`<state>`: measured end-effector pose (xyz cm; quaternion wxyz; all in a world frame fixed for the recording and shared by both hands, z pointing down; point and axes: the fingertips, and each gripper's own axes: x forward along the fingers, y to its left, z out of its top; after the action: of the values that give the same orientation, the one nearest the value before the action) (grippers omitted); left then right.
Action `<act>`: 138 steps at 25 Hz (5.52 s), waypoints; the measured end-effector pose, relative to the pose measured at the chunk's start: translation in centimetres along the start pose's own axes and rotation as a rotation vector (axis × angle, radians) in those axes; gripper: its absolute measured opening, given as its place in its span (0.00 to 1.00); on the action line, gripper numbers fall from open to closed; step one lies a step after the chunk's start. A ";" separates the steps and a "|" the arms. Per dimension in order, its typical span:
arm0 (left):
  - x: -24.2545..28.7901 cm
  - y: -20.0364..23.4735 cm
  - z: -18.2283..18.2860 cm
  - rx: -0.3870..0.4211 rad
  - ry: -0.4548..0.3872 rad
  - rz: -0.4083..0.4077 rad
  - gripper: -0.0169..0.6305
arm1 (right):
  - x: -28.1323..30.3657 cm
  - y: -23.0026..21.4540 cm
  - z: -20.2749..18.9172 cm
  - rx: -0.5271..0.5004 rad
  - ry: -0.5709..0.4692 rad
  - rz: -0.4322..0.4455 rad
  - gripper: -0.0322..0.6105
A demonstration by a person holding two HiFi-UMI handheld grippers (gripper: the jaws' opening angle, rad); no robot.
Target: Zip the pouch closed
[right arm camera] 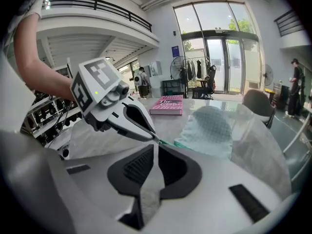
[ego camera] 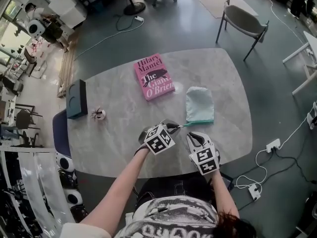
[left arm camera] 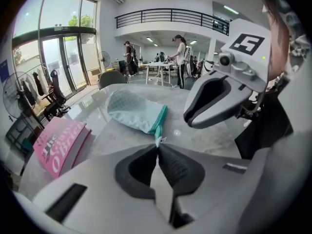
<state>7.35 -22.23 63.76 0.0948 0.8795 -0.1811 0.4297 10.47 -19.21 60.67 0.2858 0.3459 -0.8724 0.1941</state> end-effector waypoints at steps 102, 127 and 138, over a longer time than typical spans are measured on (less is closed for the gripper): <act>-8.5 -6.1 -6.1 -0.394 -0.205 0.159 0.05 | -3.3 -0.3 -1.6 0.120 -0.017 -0.008 0.16; -26.8 -15.5 -14.9 -0.524 -0.519 0.422 0.14 | -6.5 28.4 5.6 -0.113 -0.263 0.320 0.16; -30.9 -18.2 -16.0 -0.501 -0.585 0.486 0.08 | -8.4 32.9 5.3 -0.170 -0.309 0.320 0.05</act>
<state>-14.31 6.93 48.97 0.1460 0.8459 -0.4997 0.1157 -9.96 4.61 46.67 0.1427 0.2036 -0.9626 0.1078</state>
